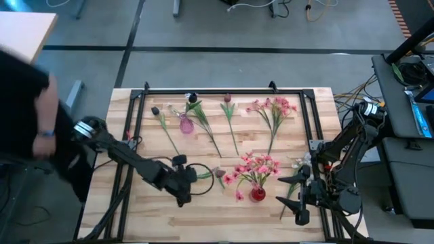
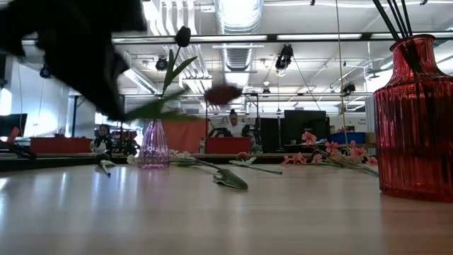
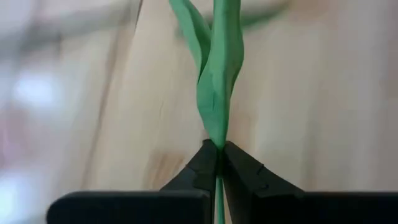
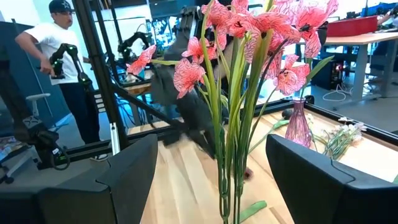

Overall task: Sort flowers into vase by color
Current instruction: Put the bottom red flower into the purple vase

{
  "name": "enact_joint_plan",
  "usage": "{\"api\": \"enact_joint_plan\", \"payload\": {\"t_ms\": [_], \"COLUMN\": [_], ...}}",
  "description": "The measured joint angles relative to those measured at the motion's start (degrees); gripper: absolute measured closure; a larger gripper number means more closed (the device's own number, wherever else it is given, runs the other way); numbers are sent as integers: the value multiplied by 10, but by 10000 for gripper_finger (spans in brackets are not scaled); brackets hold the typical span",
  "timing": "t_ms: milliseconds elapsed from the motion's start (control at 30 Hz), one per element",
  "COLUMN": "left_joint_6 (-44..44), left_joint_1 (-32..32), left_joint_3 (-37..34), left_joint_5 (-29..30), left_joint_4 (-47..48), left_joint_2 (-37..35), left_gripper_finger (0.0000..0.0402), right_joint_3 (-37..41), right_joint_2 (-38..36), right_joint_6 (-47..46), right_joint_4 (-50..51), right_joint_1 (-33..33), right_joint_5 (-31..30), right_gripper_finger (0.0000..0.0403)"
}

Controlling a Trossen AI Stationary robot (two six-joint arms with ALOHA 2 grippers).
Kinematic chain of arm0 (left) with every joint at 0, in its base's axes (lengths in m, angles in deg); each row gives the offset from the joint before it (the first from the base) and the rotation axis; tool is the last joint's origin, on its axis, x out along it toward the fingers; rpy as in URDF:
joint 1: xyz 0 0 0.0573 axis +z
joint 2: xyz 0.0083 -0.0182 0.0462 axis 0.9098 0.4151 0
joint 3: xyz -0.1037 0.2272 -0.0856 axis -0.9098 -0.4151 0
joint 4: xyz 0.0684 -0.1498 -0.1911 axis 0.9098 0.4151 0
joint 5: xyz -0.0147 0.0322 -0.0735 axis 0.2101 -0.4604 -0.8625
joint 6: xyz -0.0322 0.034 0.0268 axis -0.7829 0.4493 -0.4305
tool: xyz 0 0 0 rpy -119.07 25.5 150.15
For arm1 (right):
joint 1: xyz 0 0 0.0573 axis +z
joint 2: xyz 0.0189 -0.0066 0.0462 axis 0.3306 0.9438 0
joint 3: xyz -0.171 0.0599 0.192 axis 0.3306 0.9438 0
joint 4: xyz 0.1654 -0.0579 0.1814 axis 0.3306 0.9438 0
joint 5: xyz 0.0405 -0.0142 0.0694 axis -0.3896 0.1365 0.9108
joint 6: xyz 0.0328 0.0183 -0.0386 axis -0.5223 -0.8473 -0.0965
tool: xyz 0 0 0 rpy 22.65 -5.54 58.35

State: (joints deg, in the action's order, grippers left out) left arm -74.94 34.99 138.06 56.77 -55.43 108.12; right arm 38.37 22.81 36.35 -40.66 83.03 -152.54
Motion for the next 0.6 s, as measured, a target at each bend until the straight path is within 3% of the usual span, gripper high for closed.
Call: {"api": "enact_joint_plan", "payload": {"t_ms": [267,433,600], "left_joint_6": [259,419,516], "left_joint_1": [-3,10,60], "left_joint_3": [-23,-72,-152], "left_joint_5": [60,68,75], "left_joint_4": [-139,-313,-496], "left_joint_2": [-198,-318,-416], "left_gripper_finger": [401,401,402], "right_joint_3": [0,0,0], "right_joint_2": [0,0,0], "right_joint_6": [11,21,26], "right_joint_4": [0,0,0], "right_joint_1": [0,0,-13], "right_joint_5": [-1,-5,-6], "right_gripper_finger": [113,113,113]}}
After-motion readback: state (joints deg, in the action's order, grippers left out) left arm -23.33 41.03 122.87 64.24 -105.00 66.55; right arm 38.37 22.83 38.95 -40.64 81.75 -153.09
